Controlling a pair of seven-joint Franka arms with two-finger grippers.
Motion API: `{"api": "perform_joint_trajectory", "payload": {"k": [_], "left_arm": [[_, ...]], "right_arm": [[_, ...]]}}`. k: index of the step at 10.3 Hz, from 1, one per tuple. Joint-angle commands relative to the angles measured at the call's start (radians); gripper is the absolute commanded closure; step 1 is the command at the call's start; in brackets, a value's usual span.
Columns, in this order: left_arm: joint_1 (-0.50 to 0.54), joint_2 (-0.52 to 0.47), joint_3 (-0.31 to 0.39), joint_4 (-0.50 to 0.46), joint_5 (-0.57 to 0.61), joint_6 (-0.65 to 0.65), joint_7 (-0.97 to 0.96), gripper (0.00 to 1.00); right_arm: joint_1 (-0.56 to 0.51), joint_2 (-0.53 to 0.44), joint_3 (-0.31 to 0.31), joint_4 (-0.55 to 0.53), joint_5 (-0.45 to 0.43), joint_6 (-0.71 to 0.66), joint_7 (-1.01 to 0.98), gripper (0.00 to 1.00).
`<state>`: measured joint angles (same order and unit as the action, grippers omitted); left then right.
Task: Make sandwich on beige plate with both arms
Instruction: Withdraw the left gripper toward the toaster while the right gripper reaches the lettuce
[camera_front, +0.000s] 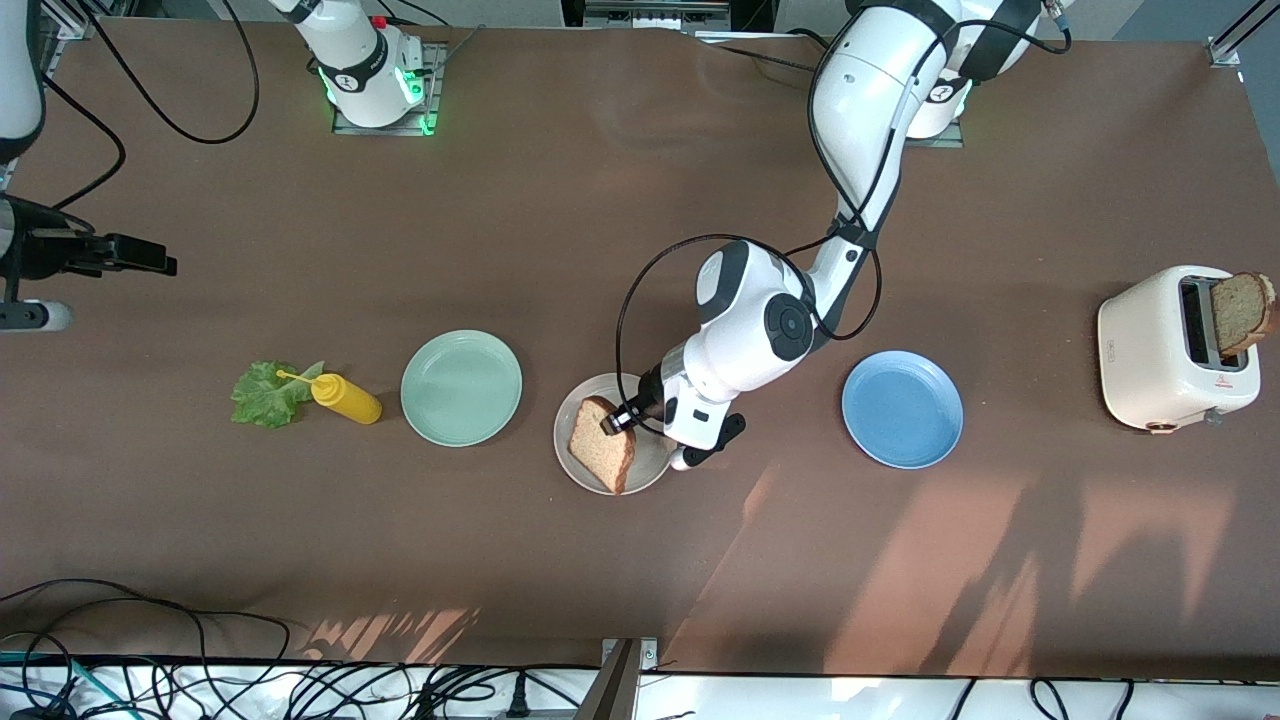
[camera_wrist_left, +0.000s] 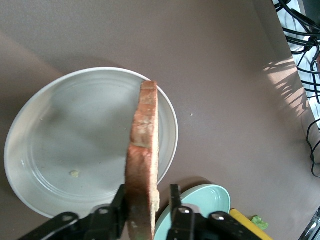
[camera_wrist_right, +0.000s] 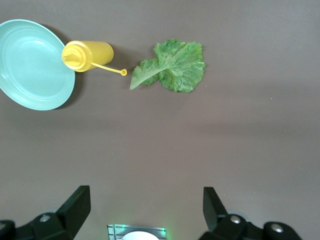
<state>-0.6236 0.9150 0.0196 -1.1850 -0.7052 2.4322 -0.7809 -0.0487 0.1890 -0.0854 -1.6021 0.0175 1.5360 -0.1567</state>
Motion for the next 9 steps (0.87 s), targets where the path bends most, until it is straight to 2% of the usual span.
{"api": "perform_joint_trajectory", "payload": {"k": [1,6,9], "left_arm": [[0.002,-0.007,0.014,0.004,0.08,-0.079,0.008,0.0],[0.074,-0.031,0.022,0.005,0.182,-0.381,0.094,0.0],[0.174,-0.117,0.022,0.005,0.346,-0.517,0.118,0.0]], "right_arm": [[0.001,0.093,0.004,0.108,0.001,-0.008,0.008,0.0],[-0.005,0.171,0.001,0.14,0.002,0.025,-0.009,0.0],[-0.01,0.228,0.003,0.139,0.004,0.131,-0.015,0.0]]}}
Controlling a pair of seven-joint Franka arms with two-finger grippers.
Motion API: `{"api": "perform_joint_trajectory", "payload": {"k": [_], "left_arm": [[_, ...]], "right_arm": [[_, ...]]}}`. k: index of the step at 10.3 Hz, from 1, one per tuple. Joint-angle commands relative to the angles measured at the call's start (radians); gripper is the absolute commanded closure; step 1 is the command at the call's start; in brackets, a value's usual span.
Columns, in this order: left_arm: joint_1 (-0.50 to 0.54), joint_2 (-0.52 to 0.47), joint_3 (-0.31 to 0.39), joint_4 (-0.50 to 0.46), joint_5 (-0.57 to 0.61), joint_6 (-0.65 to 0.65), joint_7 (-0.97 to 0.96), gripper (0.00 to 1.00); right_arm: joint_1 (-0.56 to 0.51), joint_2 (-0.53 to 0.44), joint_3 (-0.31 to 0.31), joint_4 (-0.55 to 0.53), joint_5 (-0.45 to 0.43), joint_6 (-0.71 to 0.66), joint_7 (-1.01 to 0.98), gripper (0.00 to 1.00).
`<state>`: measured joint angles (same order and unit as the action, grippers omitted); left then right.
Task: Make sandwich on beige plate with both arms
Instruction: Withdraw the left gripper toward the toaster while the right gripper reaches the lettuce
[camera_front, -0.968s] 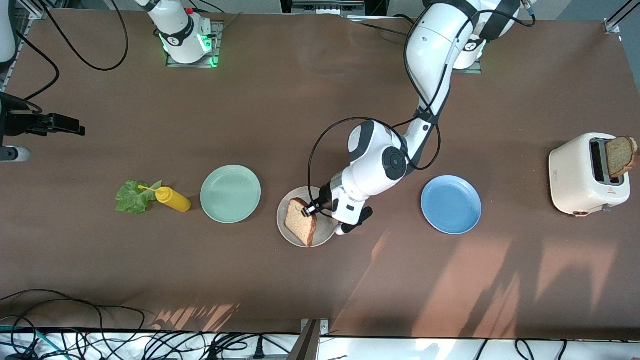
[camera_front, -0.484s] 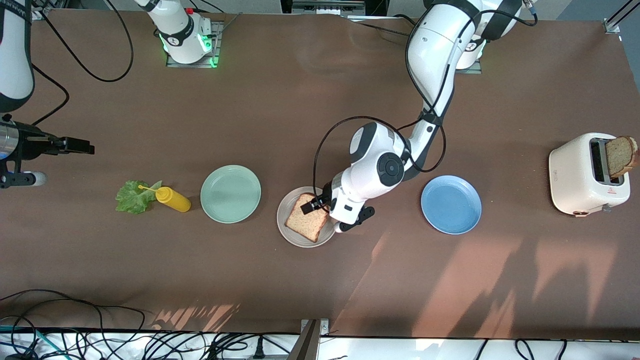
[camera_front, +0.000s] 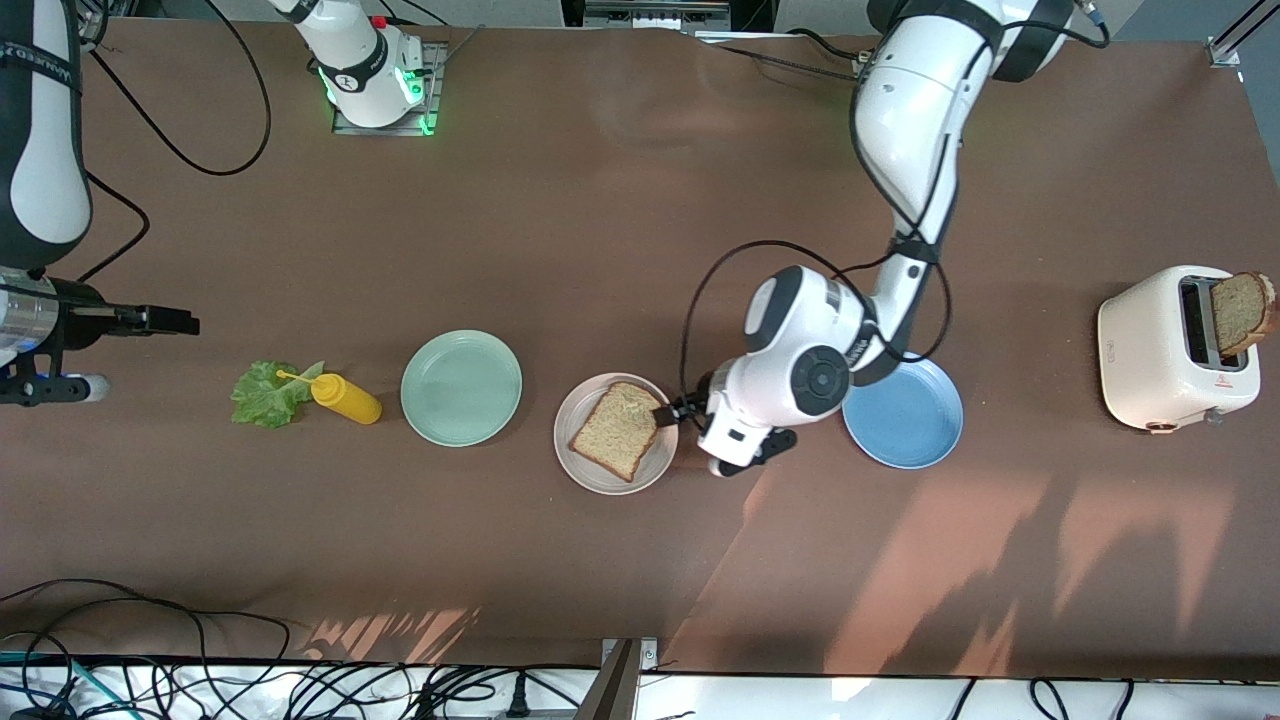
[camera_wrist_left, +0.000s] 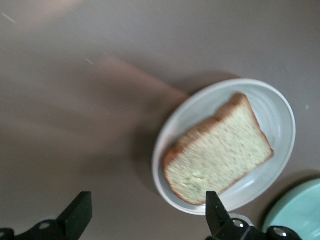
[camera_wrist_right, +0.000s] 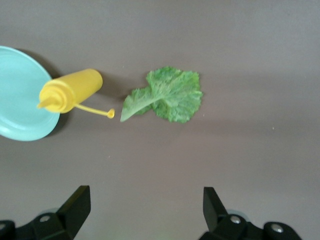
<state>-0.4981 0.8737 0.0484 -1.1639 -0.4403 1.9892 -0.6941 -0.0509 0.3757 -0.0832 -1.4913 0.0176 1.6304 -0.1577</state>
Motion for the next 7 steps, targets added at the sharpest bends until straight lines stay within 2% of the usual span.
{"api": "perform_joint_trajectory", "payload": {"k": [1,2,4,6,7], "left_arm": [[0.088,-0.117,-0.007,-0.016,0.124,-0.132,0.057,0.0],[0.13,-0.163,-0.007,-0.016,0.153,-0.186,0.099,0.0],[0.219,-0.255,-0.007,-0.016,0.211,-0.287,0.204,0.0],[0.295,-0.332,-0.007,-0.016,0.3,-0.352,0.342,0.0],[0.324,-0.366,-0.007,-0.016,0.325,-0.36,0.416,0.0]], "right_arm": [[-0.006,0.057,-0.001,0.029,0.002,0.048,-0.016,0.0],[-0.007,0.083,-0.003,0.031,0.002,0.058,-0.02,0.0],[-0.021,0.145,-0.004,0.019,0.019,0.185,-0.039,0.0],[-0.041,0.227,-0.004,0.01,0.098,0.277,-0.092,0.0],[-0.049,0.241,-0.004,-0.039,0.122,0.367,-0.129,0.0]]}}
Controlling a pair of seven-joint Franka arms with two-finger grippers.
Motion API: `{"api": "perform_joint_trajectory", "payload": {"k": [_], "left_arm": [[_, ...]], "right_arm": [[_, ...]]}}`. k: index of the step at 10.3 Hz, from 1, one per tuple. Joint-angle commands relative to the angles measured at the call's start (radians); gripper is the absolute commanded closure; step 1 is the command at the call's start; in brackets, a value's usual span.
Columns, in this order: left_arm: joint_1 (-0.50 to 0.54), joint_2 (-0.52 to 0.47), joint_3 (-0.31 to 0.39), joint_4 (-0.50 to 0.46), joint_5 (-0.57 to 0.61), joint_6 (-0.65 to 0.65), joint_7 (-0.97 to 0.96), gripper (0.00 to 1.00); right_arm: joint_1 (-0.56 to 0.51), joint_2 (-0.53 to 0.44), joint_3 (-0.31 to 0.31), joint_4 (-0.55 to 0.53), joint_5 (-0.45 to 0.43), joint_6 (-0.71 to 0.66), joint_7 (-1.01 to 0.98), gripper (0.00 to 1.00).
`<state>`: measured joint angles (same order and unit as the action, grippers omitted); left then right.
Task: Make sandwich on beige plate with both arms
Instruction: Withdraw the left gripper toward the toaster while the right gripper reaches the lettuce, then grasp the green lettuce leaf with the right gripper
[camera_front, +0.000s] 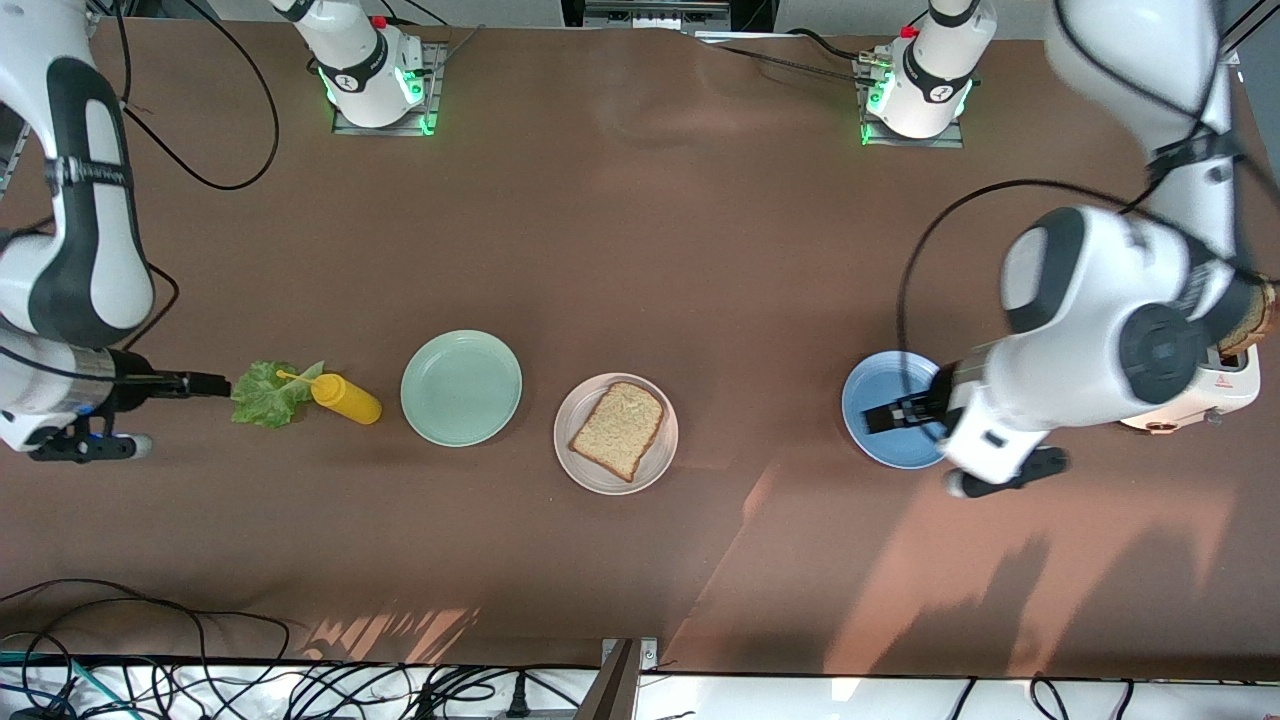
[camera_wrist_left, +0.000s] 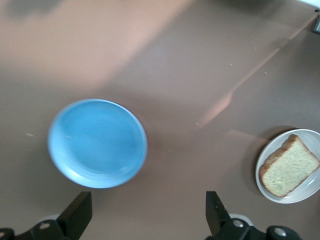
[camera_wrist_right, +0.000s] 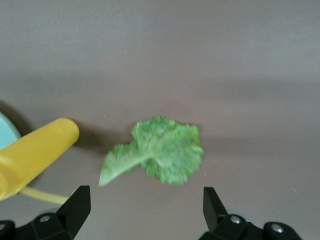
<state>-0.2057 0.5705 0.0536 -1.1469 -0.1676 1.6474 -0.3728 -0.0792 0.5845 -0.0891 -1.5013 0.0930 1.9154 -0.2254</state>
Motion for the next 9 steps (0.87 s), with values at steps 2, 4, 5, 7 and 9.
{"api": "perform_joint_trajectory", "payload": {"k": [2,4,5,7,9], "left_arm": [[0.072,-0.109,-0.011,-0.033,0.106,-0.034,0.191,0.0],[0.088,-0.127,-0.011,-0.033,0.175,-0.035,0.27,0.0],[0.095,-0.127,-0.009,-0.033,0.18,-0.052,0.279,0.0],[0.112,-0.142,-0.011,-0.065,0.178,-0.07,0.349,0.01],[0.132,-0.146,-0.014,-0.073,0.177,-0.07,0.384,0.01]], "right_arm": [[-0.021,0.055,0.003,-0.095,0.045,0.203,-0.081,0.0],[-0.019,0.087,0.009,-0.143,0.047,0.307,-0.081,0.0],[-0.019,0.083,0.011,-0.199,0.047,0.382,-0.08,0.0],[-0.019,0.086,0.026,-0.246,0.048,0.433,-0.08,0.0],[-0.019,0.077,0.029,-0.304,0.051,0.474,-0.08,0.0]]}}
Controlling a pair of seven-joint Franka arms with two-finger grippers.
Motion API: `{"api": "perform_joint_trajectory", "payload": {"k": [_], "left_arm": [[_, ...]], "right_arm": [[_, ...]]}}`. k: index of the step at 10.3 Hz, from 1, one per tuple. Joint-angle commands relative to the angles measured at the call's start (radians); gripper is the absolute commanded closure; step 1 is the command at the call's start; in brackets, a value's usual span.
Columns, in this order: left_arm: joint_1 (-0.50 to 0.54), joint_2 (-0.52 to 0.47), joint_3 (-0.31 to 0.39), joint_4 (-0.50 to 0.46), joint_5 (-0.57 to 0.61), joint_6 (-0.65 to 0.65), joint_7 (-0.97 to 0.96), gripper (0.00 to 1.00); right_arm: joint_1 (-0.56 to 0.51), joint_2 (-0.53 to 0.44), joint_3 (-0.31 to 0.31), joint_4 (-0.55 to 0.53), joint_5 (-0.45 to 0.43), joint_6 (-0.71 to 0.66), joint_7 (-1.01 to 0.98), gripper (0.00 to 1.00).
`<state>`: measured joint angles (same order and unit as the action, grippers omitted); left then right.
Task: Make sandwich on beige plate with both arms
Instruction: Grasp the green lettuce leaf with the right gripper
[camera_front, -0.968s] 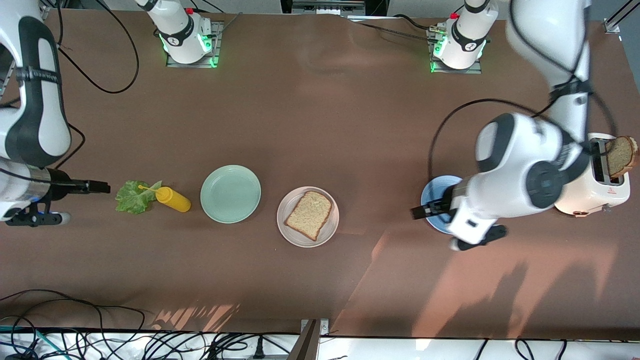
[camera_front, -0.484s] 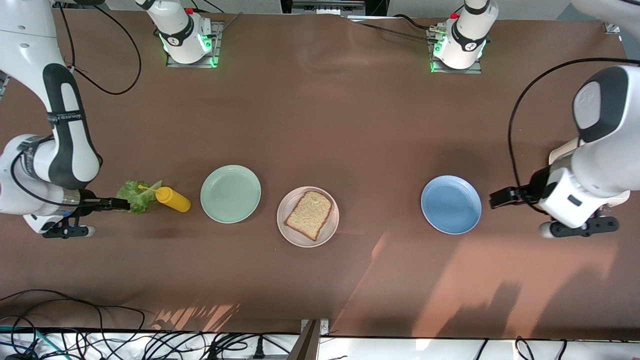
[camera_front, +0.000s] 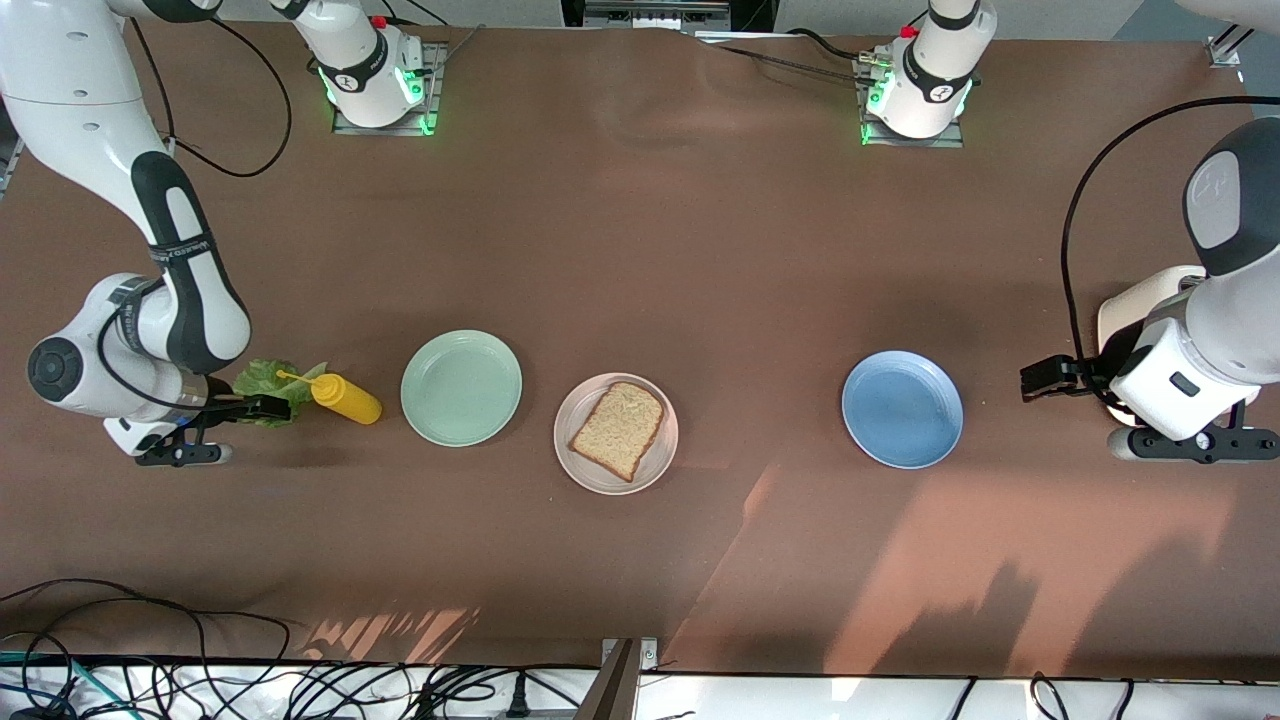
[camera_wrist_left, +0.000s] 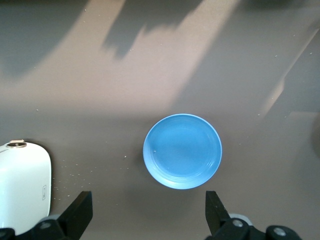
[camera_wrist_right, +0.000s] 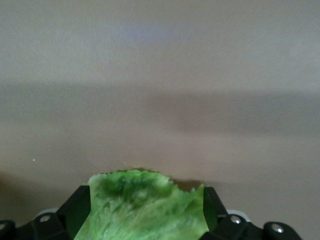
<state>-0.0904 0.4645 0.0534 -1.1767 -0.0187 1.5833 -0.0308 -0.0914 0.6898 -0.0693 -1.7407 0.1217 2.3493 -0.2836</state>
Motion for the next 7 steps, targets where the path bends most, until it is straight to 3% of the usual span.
{"api": "perform_joint_trajectory", "payload": {"k": [1,2,4,5,7], "left_arm": [[0.017,-0.04,-0.012,-0.044,0.028,-0.005,0.042,0.0],[0.021,-0.04,-0.012,-0.046,0.028,-0.005,0.042,0.0],[0.023,-0.038,-0.012,-0.046,0.028,-0.005,0.042,0.0],[0.024,-0.035,-0.012,-0.046,0.028,-0.005,0.042,0.0],[0.024,-0.035,-0.012,-0.06,0.029,-0.006,0.042,0.0]], "right_arm": [[-0.007,-0.03,0.01,-0.08,0.026,0.047,-0.022,0.0],[-0.007,-0.03,0.011,-0.088,0.026,0.047,-0.023,0.18],[-0.007,-0.045,0.011,-0.091,0.026,0.035,-0.08,0.75],[-0.007,-0.061,0.011,-0.091,0.026,0.031,-0.104,0.96],[-0.007,-0.117,0.011,-0.088,0.024,-0.054,-0.111,1.0]]}}
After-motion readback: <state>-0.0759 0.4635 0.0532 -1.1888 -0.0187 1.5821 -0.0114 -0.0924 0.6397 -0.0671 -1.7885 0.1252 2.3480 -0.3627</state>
